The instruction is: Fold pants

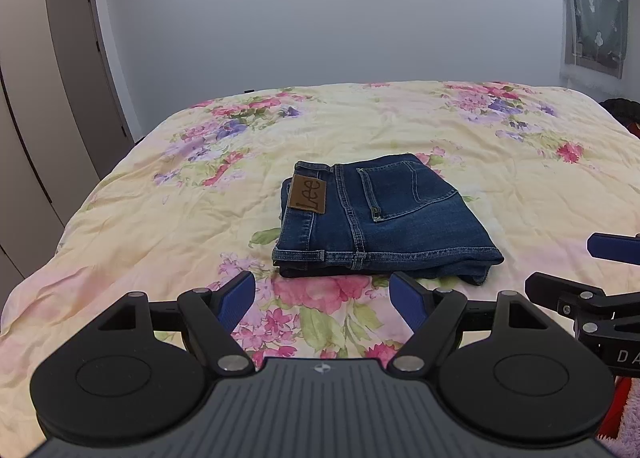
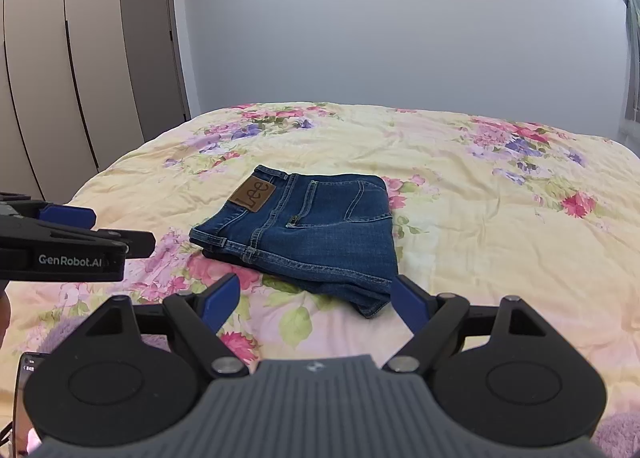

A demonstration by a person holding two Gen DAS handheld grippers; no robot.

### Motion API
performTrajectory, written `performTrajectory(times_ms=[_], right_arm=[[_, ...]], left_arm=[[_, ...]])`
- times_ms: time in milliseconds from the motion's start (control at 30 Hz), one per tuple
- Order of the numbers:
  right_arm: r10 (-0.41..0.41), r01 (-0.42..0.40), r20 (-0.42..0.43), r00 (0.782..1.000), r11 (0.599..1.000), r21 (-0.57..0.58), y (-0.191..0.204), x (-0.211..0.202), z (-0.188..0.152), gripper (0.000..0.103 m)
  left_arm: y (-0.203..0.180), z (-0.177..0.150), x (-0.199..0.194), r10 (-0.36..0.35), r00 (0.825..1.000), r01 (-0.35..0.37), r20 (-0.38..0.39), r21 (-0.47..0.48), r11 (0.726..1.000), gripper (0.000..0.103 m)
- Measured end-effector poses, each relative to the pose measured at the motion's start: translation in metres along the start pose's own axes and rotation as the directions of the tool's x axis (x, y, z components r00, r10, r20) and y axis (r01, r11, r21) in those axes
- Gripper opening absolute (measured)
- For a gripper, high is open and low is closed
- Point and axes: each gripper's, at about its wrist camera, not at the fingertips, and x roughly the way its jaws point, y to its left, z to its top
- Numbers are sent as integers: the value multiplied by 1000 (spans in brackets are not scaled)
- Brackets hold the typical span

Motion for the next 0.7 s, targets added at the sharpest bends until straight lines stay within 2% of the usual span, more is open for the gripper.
performTrajectory(times_ms=[700], right_arm=[[-1,1,7,1000,1000,-1,0,-1,0,79]], left_arm=[[-2,-3,-1,5,1000,-5,0,10,1000,86]])
